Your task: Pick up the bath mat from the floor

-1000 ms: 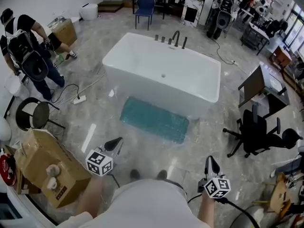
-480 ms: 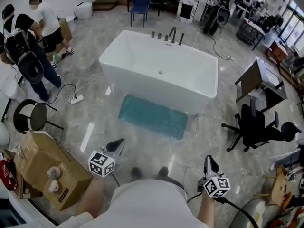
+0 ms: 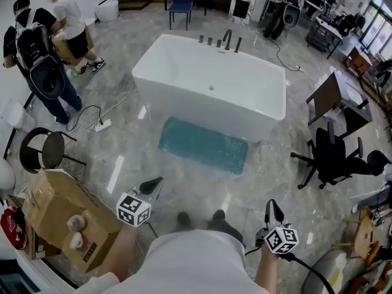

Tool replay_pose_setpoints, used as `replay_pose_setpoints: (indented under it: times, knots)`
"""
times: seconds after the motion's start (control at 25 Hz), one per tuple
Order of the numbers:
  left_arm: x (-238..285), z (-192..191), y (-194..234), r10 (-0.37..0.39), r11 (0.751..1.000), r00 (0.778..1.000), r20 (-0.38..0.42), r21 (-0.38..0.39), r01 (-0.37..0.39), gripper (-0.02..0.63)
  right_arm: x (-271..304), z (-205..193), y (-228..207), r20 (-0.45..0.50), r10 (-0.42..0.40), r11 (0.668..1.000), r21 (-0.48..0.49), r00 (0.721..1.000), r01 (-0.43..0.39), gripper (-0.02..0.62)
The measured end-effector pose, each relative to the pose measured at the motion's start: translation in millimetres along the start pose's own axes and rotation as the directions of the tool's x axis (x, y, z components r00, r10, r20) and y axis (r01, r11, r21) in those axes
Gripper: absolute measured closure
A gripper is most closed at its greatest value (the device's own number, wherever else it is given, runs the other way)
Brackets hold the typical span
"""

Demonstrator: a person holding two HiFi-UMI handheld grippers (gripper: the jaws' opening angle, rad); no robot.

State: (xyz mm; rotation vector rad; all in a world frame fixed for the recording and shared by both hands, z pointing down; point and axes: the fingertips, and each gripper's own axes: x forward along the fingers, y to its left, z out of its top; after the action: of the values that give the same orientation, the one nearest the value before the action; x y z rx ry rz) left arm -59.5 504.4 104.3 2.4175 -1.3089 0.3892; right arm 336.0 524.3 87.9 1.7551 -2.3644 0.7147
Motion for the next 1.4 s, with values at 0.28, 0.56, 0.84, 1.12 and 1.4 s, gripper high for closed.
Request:
replay_pose_setpoints:
  times: [0.28,0.56,0.84,1.12,1.4]
  knots:
    - [-9.8,-7.5,15.4,-0.008,1.0,1.0,-0.003,-0.012,0.008,0.603,-0.1,-13.3,20.8,-0.012,-0.005,1.0,0.012,1.0,0.006,0.591]
    - [14.5,0.4,25.3,0.002,0.999,1.0,-0.003,-0.047,-0.002,0.603,18.0,-1.3,0.1,-0.019,-0.01,1.0,0.03,1.0,0.01,0.591]
    - [57.1,23.5,45.1,0.048,0.997,0.999,-0.002,-0.062,-0.048,0.603,90.6,13.5,-17.9,-0.055,0.06,0.998,0.036,0.997,-0.058,0.591]
    - [107.4,60.8,68.5,0.054,0.997,0.998,0.037,-0.056,-0.052,0.603,179.1,49.0,-46.1,-0.06,0.127,0.991,0.041,0.99,-0.125,0.591]
    - [179.7,84.1,92.9,0.108,0.992,0.994,-0.027,-0.06,-0.109,0.603,257.2,74.3,-86.6,-0.105,0.169,0.986,0.01,0.98,-0.169,0.591]
